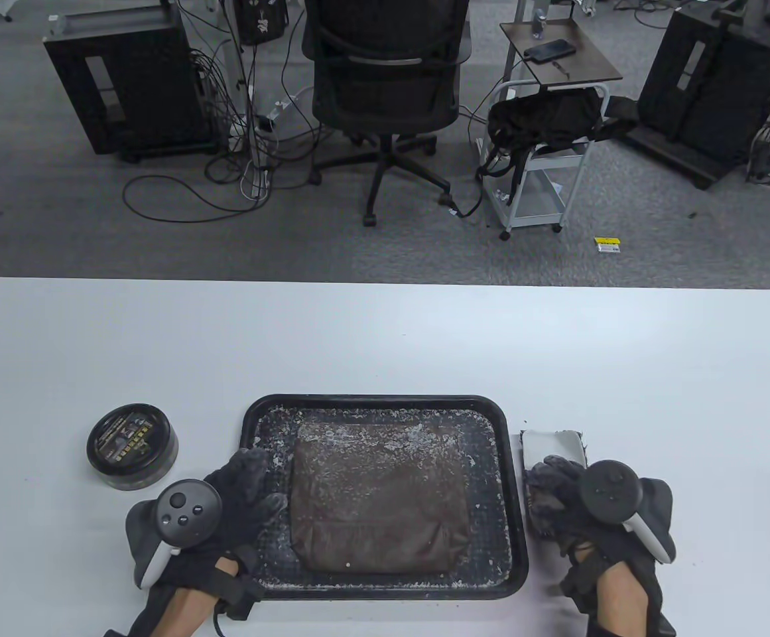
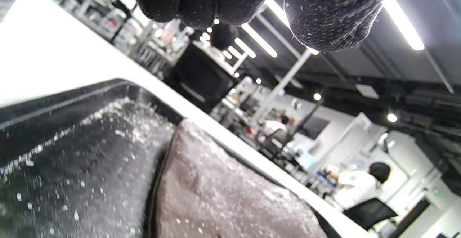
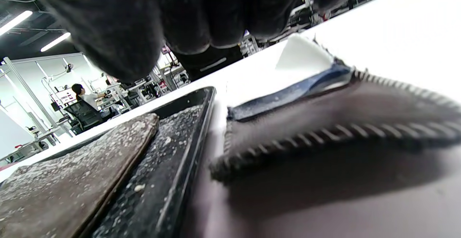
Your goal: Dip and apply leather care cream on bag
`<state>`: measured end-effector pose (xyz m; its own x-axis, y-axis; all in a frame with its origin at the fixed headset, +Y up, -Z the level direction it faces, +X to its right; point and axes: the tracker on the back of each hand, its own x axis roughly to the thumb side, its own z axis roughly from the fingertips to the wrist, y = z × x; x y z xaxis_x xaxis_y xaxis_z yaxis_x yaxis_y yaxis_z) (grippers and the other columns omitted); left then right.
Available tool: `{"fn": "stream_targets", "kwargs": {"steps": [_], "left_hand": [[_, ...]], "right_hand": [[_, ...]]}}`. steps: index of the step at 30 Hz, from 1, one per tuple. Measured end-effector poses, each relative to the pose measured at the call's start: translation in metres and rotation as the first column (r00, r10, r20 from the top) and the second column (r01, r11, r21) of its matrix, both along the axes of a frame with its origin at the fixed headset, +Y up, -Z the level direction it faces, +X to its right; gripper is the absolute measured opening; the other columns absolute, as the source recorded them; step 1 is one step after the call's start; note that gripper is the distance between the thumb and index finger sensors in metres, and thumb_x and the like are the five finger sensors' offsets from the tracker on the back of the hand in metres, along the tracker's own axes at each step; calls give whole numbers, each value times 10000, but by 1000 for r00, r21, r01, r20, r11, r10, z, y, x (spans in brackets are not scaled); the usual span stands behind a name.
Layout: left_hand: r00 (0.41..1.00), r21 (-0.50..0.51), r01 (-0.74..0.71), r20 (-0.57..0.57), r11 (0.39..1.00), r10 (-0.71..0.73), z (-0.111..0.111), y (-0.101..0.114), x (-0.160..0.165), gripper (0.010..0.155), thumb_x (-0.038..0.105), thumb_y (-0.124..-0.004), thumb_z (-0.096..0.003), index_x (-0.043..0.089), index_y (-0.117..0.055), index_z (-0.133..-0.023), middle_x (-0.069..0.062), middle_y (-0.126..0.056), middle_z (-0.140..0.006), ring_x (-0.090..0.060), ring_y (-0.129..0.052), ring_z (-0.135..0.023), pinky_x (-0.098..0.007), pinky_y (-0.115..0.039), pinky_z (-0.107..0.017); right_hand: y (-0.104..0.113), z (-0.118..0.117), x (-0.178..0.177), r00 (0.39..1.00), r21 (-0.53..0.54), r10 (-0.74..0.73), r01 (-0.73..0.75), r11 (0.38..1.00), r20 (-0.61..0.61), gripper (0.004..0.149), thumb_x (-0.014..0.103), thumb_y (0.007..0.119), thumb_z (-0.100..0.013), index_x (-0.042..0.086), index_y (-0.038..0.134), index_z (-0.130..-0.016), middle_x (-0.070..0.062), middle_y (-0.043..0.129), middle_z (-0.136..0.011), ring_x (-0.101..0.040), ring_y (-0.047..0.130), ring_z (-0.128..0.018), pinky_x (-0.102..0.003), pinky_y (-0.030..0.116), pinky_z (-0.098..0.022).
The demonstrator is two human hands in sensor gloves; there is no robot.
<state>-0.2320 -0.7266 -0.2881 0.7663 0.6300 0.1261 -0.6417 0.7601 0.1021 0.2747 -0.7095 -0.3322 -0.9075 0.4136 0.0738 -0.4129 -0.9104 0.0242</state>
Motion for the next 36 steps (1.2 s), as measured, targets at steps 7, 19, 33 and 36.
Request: {"fn": "stream_targets", "kwargs": {"steps": [7, 19, 33, 36], "left_hand": [[998, 90, 33, -62, 995, -27, 7, 18, -16, 733, 505, -854, -369, 201, -644, -1002, -93, -624, -1066, -369, -641, -938, -496, -619, -650], [918, -151, 218, -303, 964, -255, -27, 30, -95, 972, 625, -862, -336, 298, -334, -1083, -4, -272, -1171, -304, -298, -1097, -572, -393, -787], [899, -372, -80, -428, 925, -94, -79, -51, -170, 1169, 742, -849, -216, 285, -192, -1068, -36, -24, -1126, -365, -95, -1071, -640, -256, -766], [919, -441, -76, -379, 894, -109, -84, -63, -171, 1256, 763, -834, -167, 264, -63, -1023, -36, 35, -1097, -391, -32, -1052, -657, -213, -757]], "right_hand": [[9, 3, -14, 998, 114, 59, -59, 992, 2, 635, 384, 900, -356, 199, 804, -955, -87, 714, -1046, -373, 668, -966, -622, 588, -673], [11, 3, -29, 995, 152, 97, -91, 984, -32, 631, 384, 898, -358, 208, 802, -957, -75, 718, -1049, -372, 665, -972, -633, 579, -677], [9, 2, -42, 990, 156, 127, -116, 981, -61, 615, 377, 892, -362, 206, 814, -948, -79, 733, -1040, -373, 680, -964, -631, 590, -671], [10, 2, -44, 991, 155, 116, -104, 982, -67, 613, 376, 891, -364, 207, 814, -948, -78, 734, -1040, -374, 681, -964, -633, 588, -671]]}}
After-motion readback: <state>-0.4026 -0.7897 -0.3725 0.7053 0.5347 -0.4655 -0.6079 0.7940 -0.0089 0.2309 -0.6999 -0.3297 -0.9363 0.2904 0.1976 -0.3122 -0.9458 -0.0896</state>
